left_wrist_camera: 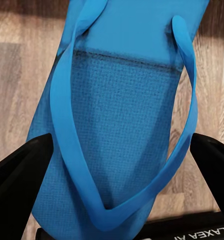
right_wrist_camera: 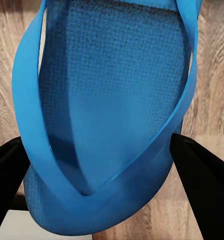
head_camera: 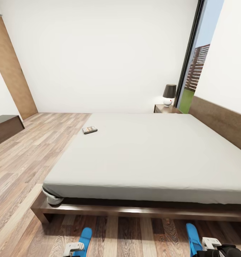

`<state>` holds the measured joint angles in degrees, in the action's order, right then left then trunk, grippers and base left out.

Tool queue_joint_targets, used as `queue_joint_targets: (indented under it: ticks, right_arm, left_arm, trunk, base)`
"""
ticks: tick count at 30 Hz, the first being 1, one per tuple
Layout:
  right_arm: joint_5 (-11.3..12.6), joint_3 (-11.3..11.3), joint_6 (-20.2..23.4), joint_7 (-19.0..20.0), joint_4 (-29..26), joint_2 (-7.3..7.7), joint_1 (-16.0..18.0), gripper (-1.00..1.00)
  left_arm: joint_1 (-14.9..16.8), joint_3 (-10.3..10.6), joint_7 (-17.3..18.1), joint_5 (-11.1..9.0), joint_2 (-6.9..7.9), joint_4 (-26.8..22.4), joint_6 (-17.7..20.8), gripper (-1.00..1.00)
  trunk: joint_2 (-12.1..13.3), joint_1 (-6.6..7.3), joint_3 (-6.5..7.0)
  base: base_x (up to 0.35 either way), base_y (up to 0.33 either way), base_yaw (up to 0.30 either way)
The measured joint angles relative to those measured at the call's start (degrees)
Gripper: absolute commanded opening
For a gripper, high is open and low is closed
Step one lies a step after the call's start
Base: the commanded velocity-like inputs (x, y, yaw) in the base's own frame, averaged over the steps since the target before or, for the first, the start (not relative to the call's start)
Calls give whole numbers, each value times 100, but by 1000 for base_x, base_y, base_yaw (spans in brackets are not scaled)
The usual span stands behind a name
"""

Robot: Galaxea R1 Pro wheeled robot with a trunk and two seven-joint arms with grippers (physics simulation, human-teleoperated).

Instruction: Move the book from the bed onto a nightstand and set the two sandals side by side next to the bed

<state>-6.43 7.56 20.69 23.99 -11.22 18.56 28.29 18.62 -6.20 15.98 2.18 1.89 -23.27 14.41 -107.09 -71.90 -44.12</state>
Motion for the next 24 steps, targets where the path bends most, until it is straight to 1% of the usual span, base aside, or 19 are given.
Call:
queue_joint_targets:
  ticks: [24]
  right_arm:
    - [-11, -17, -44, -9, 79, -9, -16, -100]
  left_arm:
    - [0, 1, -11, -1, 0, 9, 0, -100]
  trunk:
    - [-963, -527, -431]
  base:
    - [0, 0, 0]
